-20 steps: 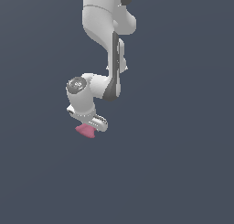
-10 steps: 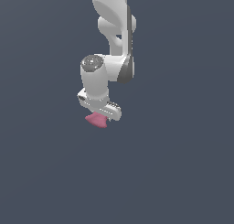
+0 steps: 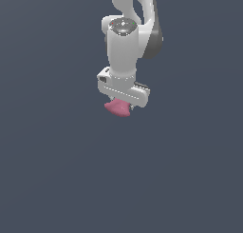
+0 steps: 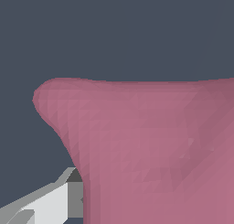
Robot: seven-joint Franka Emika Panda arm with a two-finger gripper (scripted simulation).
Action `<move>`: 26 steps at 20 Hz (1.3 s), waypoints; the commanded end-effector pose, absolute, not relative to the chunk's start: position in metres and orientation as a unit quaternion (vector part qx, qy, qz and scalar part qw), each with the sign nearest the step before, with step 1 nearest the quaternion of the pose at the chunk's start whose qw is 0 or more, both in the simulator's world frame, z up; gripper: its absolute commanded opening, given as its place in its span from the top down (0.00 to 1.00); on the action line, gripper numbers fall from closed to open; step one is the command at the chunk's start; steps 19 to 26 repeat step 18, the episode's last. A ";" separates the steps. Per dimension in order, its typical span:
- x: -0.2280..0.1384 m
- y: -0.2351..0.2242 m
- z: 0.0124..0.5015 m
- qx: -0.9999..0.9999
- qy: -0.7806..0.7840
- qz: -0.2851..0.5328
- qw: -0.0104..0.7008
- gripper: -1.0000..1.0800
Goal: Pick up the object and move it to a goal position.
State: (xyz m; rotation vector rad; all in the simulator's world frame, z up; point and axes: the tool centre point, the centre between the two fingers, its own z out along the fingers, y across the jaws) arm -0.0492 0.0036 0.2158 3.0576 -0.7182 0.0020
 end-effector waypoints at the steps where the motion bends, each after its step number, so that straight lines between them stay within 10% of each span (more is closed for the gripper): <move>1: -0.055 0.022 0.237 0.973 -0.229 0.001 0.001 1.00; 26: -0.065 0.081 0.305 0.973 -0.229 0.000 0.000 1.00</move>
